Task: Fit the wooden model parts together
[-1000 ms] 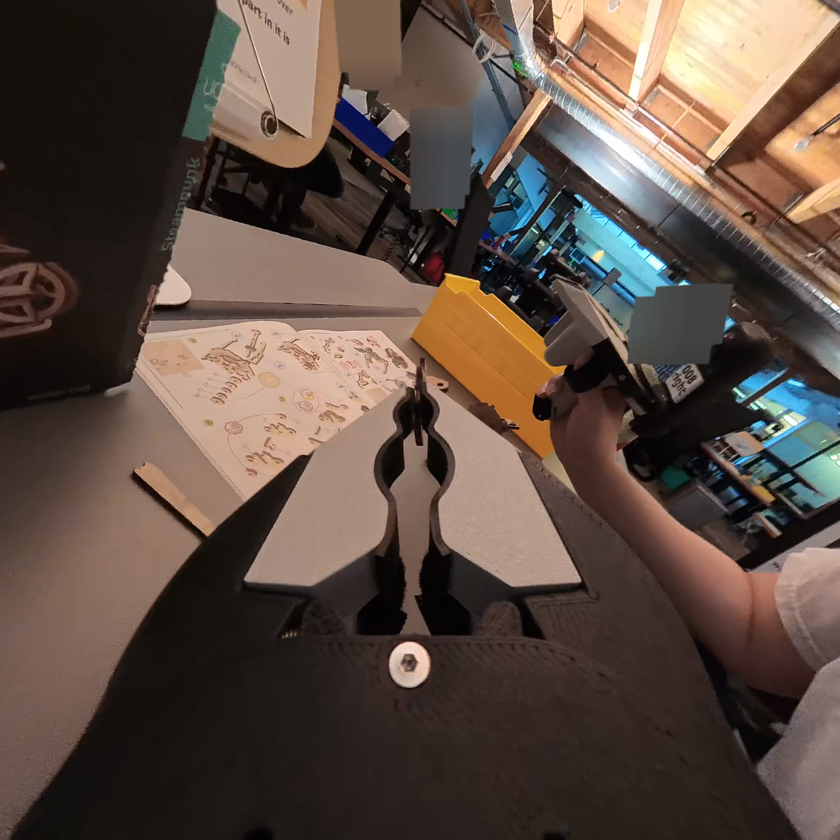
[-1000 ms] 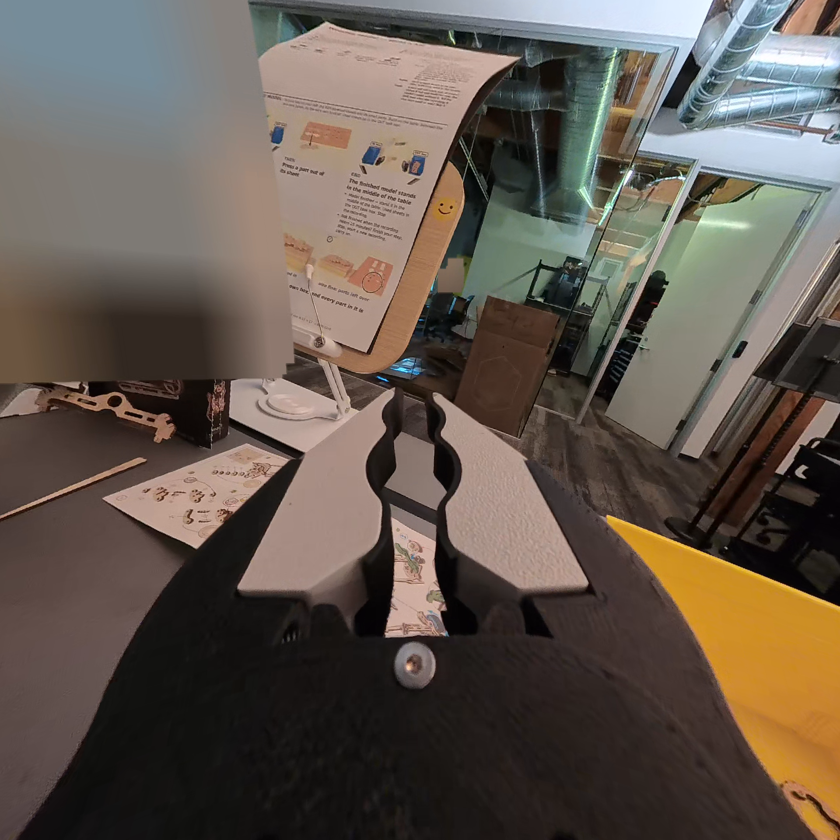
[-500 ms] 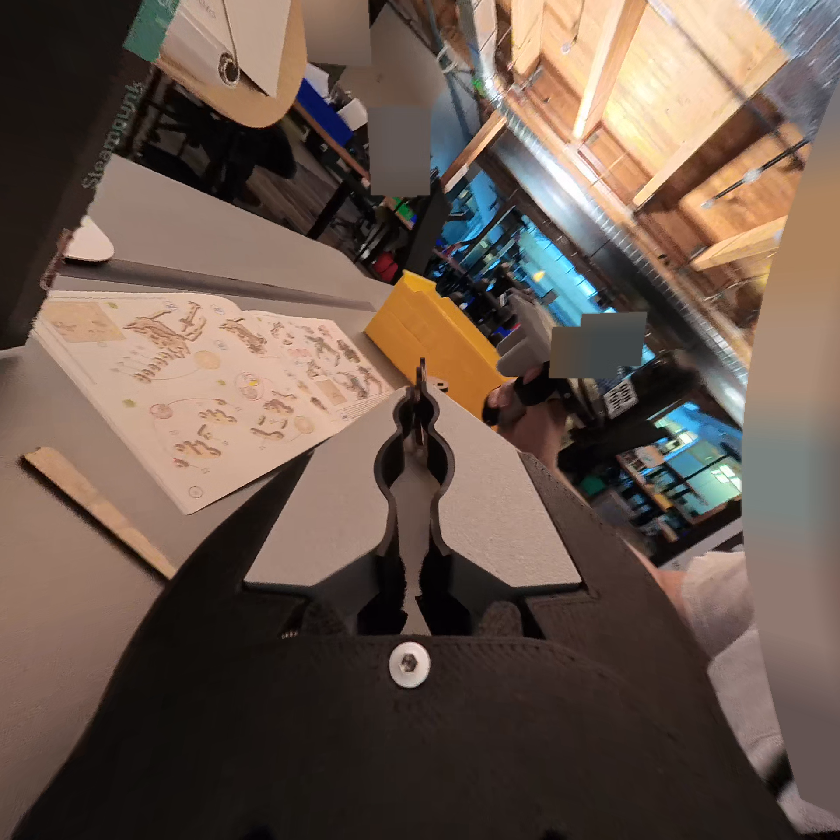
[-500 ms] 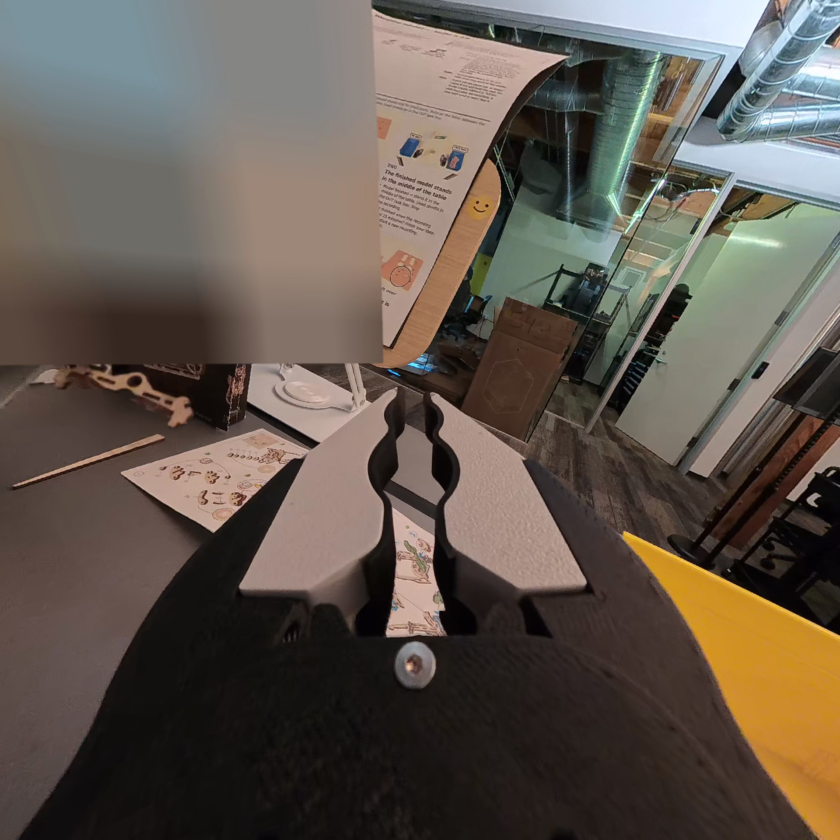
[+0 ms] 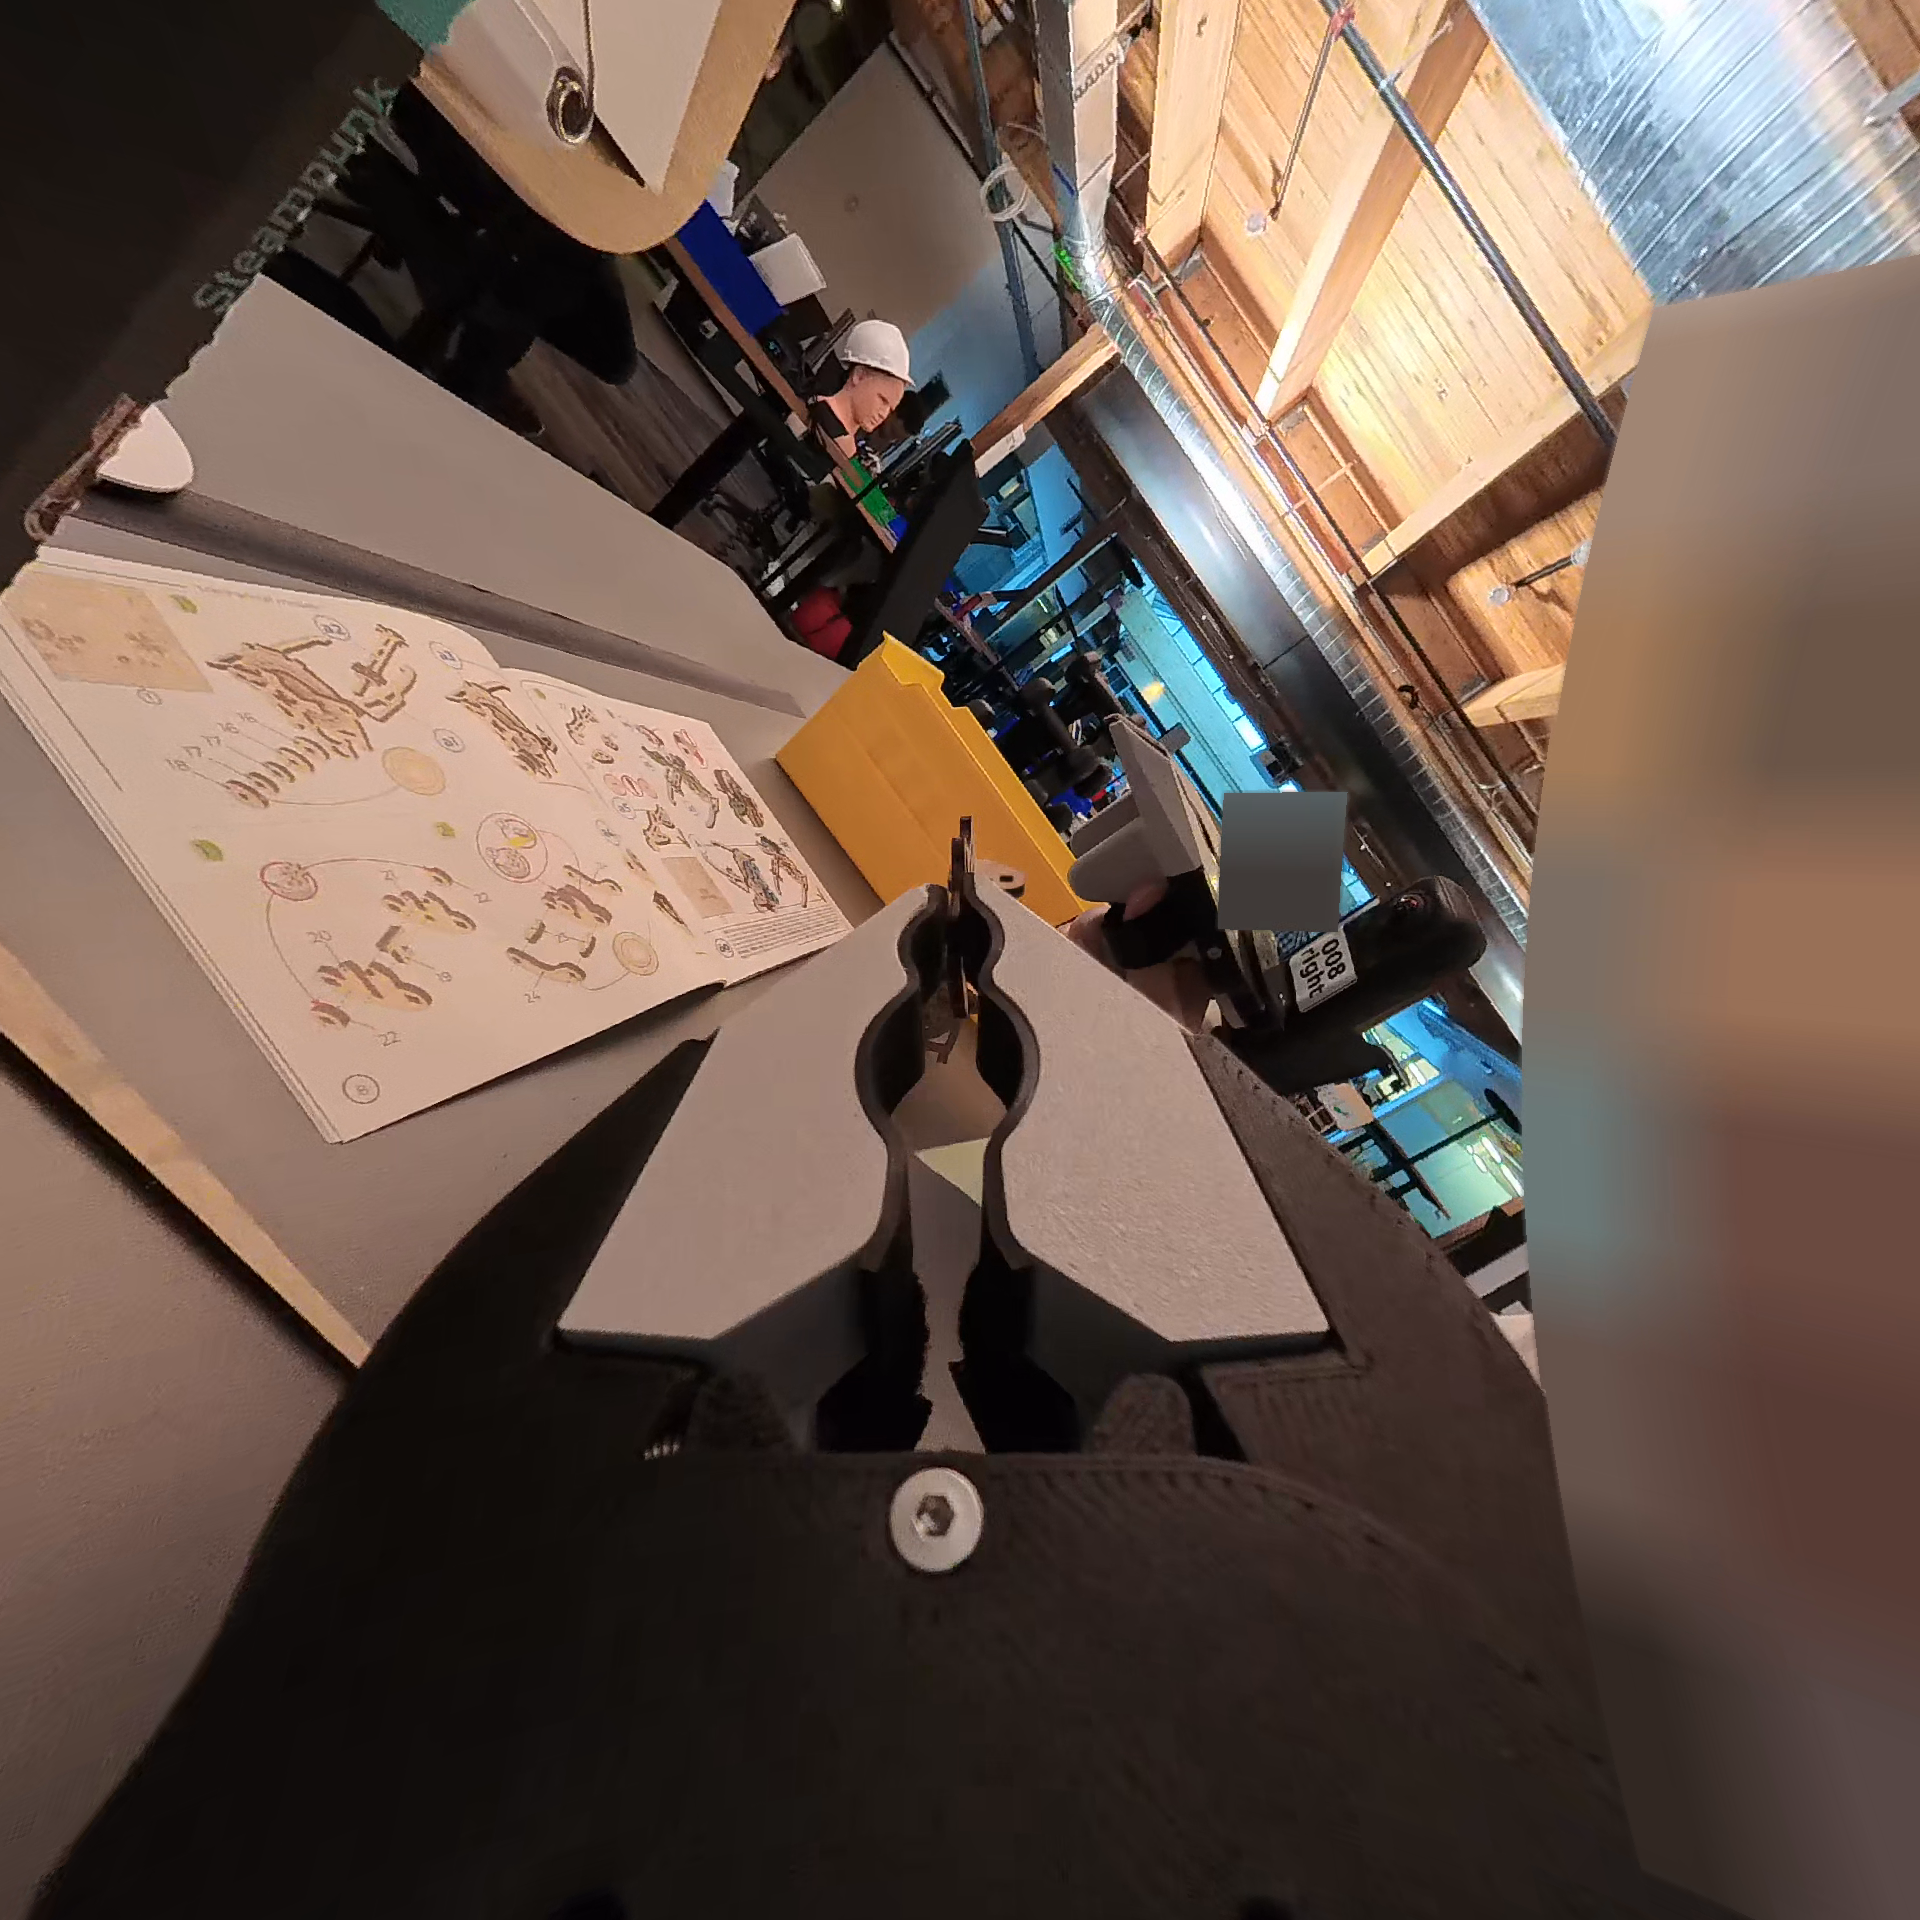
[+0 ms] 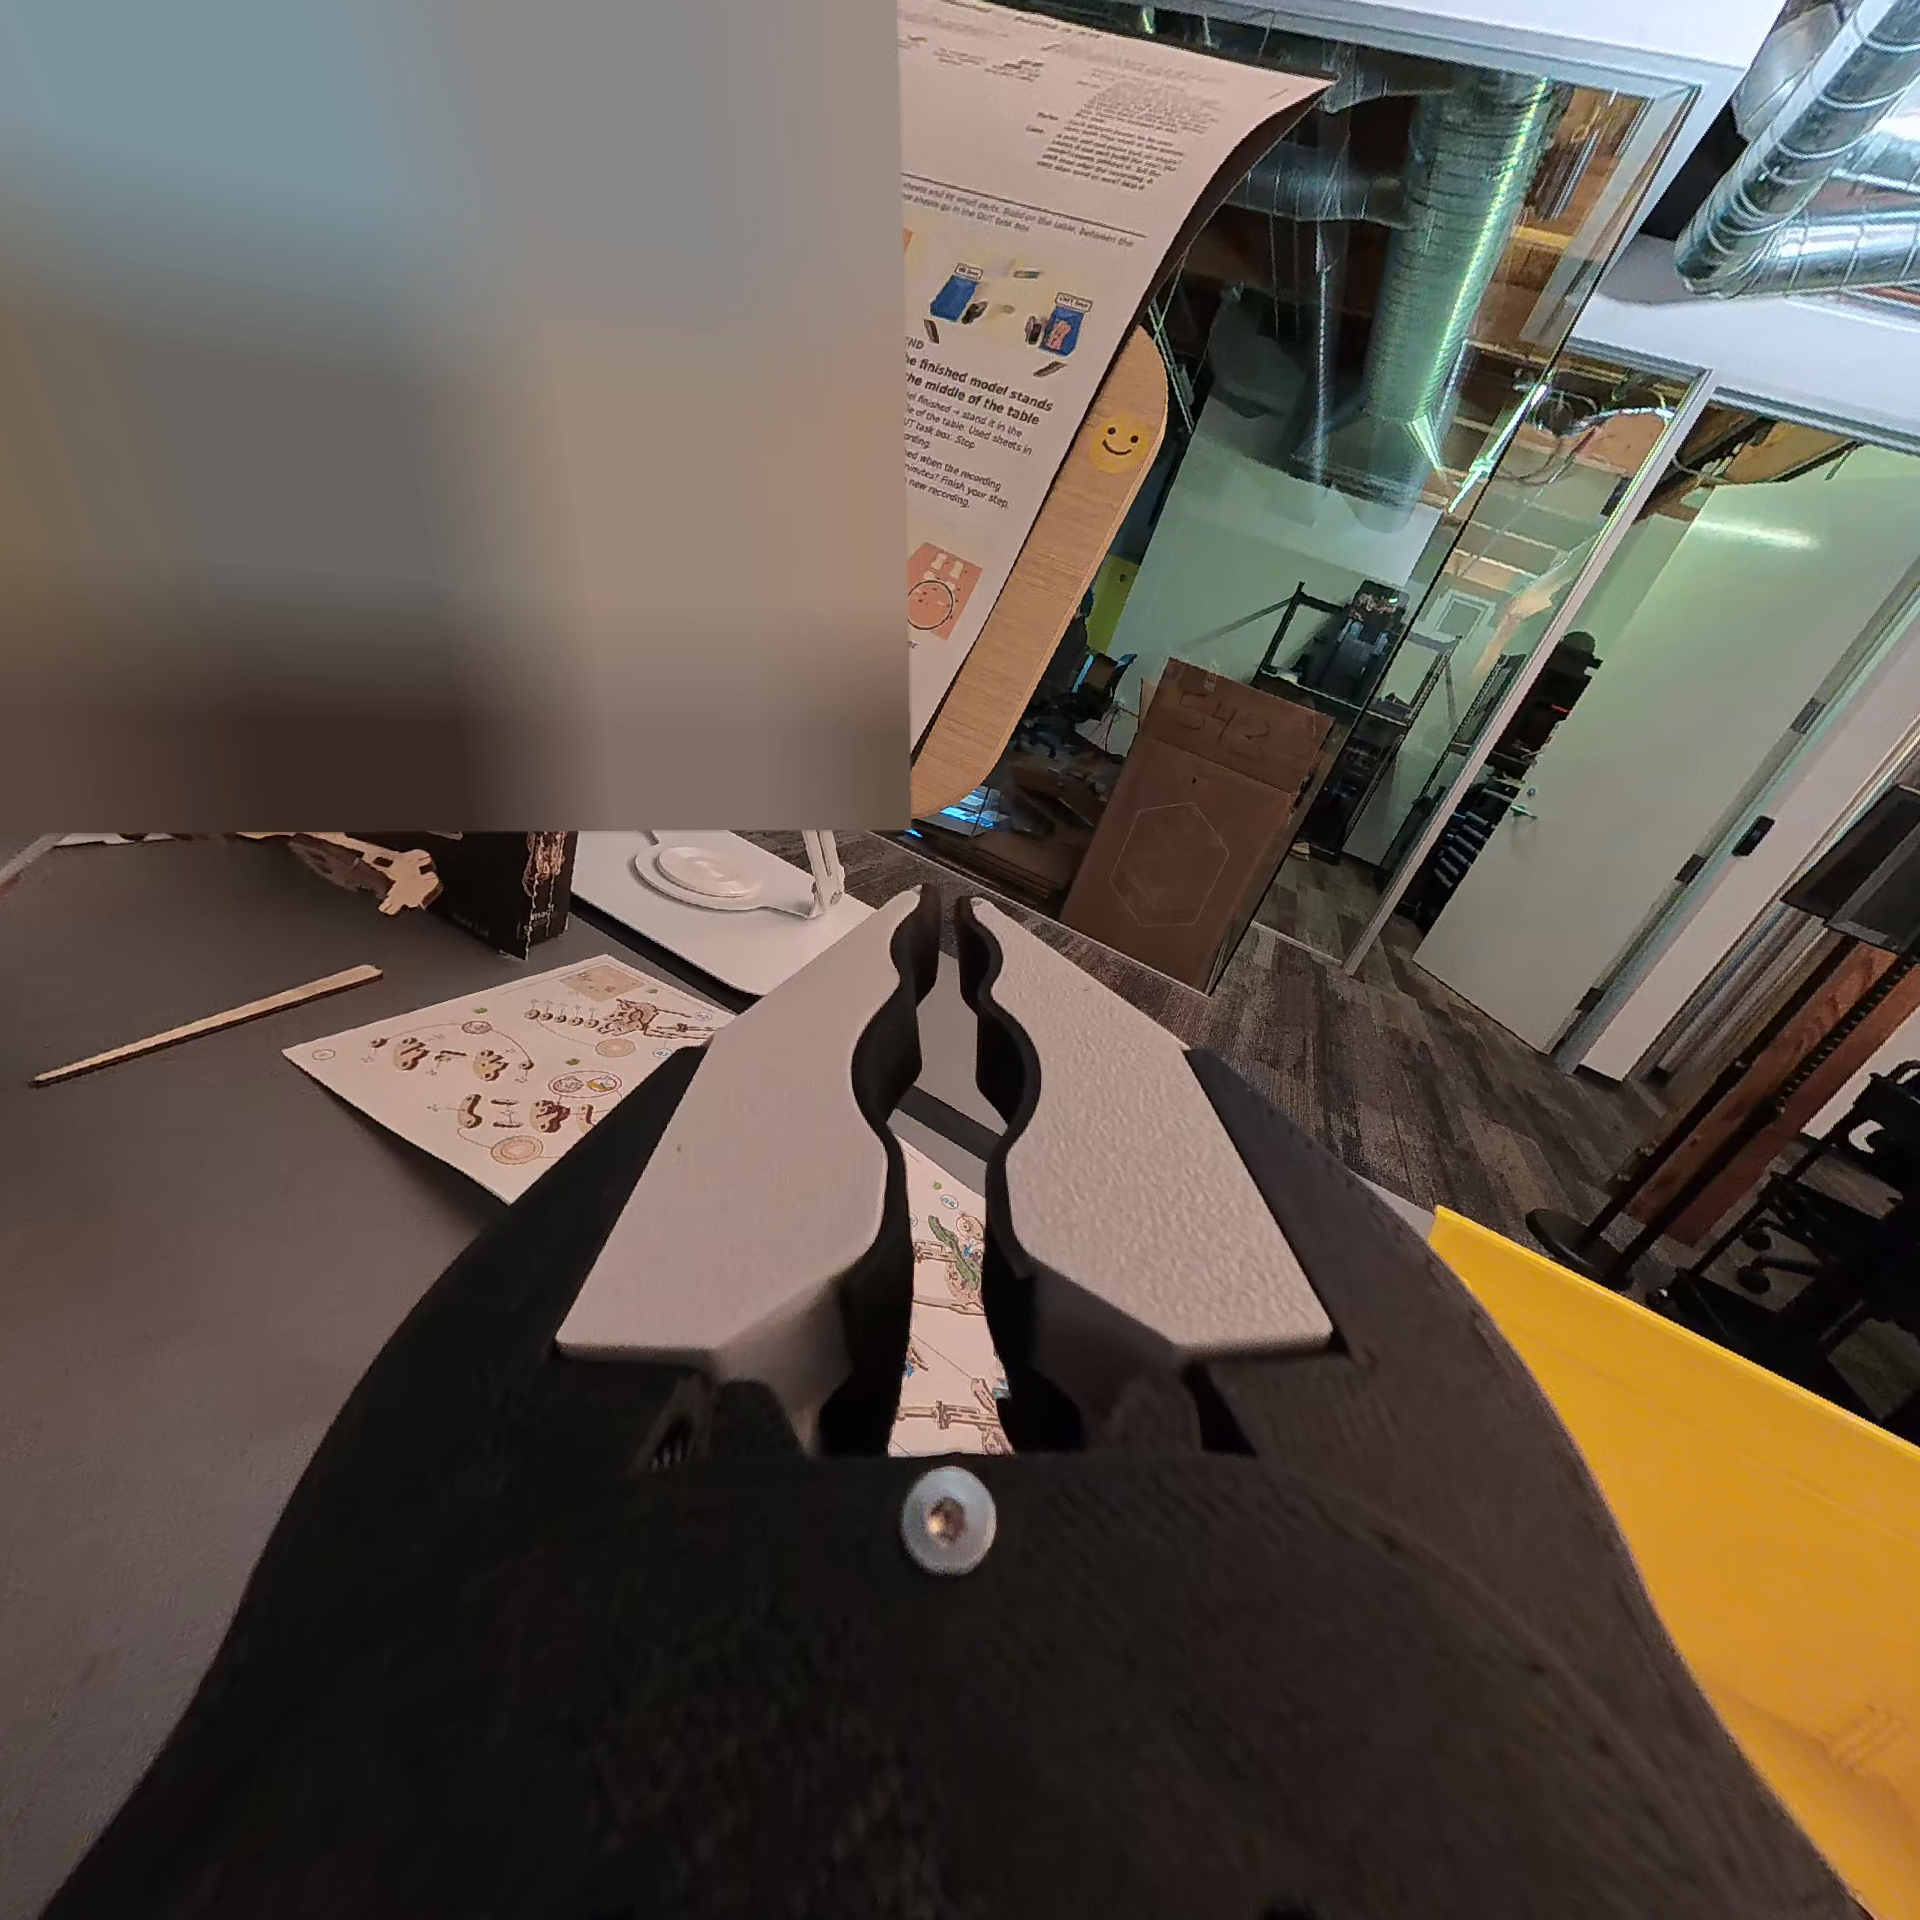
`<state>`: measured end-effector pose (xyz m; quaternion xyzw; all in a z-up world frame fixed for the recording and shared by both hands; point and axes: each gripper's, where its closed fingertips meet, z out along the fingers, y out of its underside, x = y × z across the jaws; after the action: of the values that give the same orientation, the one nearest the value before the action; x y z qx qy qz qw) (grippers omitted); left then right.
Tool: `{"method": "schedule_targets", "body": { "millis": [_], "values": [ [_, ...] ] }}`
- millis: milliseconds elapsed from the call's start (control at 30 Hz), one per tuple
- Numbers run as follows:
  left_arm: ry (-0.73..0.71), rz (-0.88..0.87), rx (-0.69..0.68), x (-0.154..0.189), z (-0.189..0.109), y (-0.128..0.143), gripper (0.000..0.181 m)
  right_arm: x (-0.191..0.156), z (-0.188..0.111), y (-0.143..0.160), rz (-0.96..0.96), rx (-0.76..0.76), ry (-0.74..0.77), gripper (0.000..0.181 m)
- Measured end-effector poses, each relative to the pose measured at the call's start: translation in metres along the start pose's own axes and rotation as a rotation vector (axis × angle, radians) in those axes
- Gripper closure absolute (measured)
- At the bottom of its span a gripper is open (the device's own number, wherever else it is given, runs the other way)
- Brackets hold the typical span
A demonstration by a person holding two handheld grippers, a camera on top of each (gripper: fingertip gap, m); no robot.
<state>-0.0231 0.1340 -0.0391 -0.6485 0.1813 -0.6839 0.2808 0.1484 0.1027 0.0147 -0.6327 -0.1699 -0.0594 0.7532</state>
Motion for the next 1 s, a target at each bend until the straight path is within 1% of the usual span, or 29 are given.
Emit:
{"method": "schedule_targets", "body": {
  "millis": [133, 400, 600, 1000],
  "values": [
    [0.001, 0.007, -0.011, 0.0008, 0.0014, 0.0028, 0.181, 0.0009, -0.0005, -0.0004, 0.003, 0.003, 0.003, 0.181],
    [-0.03, 0.077, -0.025, 0.0008, 0.0019, 0.0043, 0.181, -0.0003, -0.0004, -0.0008, -0.003, 0.005, -0.001, 0.181],
    [-0.047, 0.109, -0.012, 0.0009, 0.0004, 0.001, 0.181, -0.0021, -0.0005, -0.0002, -0.002, -0.007, -0.01, 0.181],
    [-0.057, 0.137, -0.028, 0.0007, 0.0016, 0.0037, 0.181, 0.0001, -0.0017, -0.0019, -0.006, 0.004, -0.001, 0.181]
  ]
}}
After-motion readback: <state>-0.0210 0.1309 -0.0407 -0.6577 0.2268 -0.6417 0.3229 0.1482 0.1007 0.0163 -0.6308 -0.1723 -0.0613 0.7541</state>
